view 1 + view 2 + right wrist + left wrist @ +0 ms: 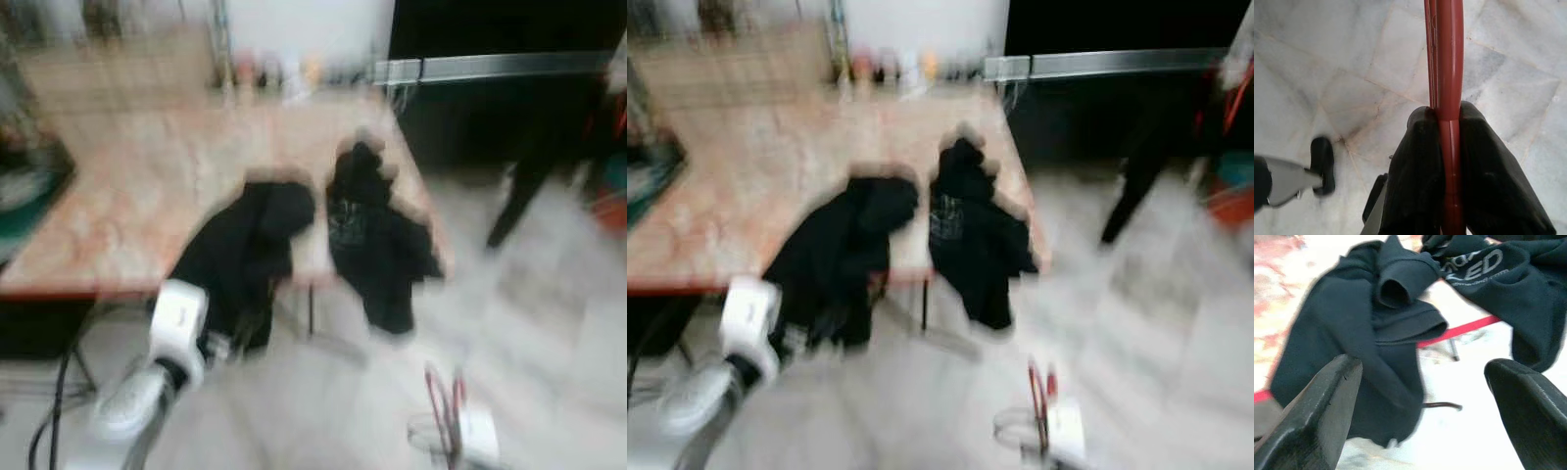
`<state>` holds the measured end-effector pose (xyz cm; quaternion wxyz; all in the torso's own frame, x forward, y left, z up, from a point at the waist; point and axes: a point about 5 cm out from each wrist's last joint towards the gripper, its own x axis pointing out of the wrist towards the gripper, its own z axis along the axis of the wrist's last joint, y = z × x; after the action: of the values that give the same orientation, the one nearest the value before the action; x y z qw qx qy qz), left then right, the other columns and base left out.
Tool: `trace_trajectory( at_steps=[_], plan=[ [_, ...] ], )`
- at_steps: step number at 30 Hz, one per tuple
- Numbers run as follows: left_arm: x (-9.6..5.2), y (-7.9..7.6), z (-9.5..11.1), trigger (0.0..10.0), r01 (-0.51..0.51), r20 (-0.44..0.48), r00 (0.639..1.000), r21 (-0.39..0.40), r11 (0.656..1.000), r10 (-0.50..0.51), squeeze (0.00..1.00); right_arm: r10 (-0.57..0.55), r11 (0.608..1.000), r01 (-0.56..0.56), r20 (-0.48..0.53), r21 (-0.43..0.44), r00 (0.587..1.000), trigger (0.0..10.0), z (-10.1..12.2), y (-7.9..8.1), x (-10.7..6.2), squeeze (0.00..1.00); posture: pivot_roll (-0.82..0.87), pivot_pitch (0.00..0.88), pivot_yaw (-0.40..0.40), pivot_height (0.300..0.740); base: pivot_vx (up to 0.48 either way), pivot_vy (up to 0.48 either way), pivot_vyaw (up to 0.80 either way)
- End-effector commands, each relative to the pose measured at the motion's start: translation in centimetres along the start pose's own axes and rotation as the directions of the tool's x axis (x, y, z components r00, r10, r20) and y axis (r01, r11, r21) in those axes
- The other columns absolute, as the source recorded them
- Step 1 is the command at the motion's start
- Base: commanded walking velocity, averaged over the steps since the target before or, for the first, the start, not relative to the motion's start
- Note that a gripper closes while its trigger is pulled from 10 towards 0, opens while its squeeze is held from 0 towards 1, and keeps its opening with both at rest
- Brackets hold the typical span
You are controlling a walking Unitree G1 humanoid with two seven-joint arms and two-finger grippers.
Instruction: Hang hanger
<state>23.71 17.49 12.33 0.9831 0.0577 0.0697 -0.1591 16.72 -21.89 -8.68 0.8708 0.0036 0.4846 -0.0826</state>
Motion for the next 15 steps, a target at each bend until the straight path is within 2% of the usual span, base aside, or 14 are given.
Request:
trace_trajectory(
  at_steps=[1,4,6,8,10,13,15],
  plan=[
    [-0.2,1.5,-1.6,10.0,-0.087,-0.079,0.993,0.01,0.996,0.087,0.0,0.005,1.0,-0.006,0.033,0.006,0.999,10.0,1.1,0.3,0.1,0.0,0.19,0.0,0.013,0.74,0.0,0.0,0.0],
    [-0.4,2.8,-3.3,10.0,-0.169,-0.148,0.975,0.01,0.986,0.168,0.0,0.004,1.0,-0.004,0.033,0.007,0.999,10.0,1.1,0.3,0.1,0.0,0.19,0.0,0.013,0.74,0.0,0.0,0.0],
    [-0.5,3.1,-3.7,10.0,-0.185,-0.164,0.969,0.007,0.983,0.184,0.0,0.004,1.0,-0.004,0.033,0.007,0.999,10.0,1.1,0.4,0.1,0.0,0.19,0.0,0.013,0.74,0.0,0.0,0.0],
    [-0.6,4.0,-5.4,10.0,-0.228,-0.23,0.948,-0.002,0.974,0.221,0.0,0.005,1.0,-0.005,0.03,0.0,1.0,10.0,1.1,0.4,0.2,0.0,0.18,0.0,0.012,0.74,0.0,0.0,0.0],
    [-0.9,4.8,-8.2,10.0,-0.257,-0.331,0.911,0.005,0.966,0.244,0.0,0.009,1.0,-0.008,0.019,-0.023,1.0,10.0,1.1,0.4,0.2,0.0,0.17,0.0,0.012,0.74,0.0,0.0,0.0],
    [-1.1,4.7,-11.7,10.0,-0.239,-0.451,0.865,0.018,0.971,0.221,0.0,0.006,0.999,-0.007,-0.009,-0.039,1.0,10.0,1.1,0.3,0.2,0.0,0.15,0.0,0.013,0.74,0.0,0.0,0.0],
    [-1.1,4.6,-12.0,10.0,-0.235,-0.461,0.861,0.016,0.972,0.215,0.0,0.008,0.999,-0.009,-0.014,-0.044,1.0,10.0,1.1,0.3,0.2,0.0,0.14,0.0,0.012,0.74,0.0,0.0,0.0]
  ],
)
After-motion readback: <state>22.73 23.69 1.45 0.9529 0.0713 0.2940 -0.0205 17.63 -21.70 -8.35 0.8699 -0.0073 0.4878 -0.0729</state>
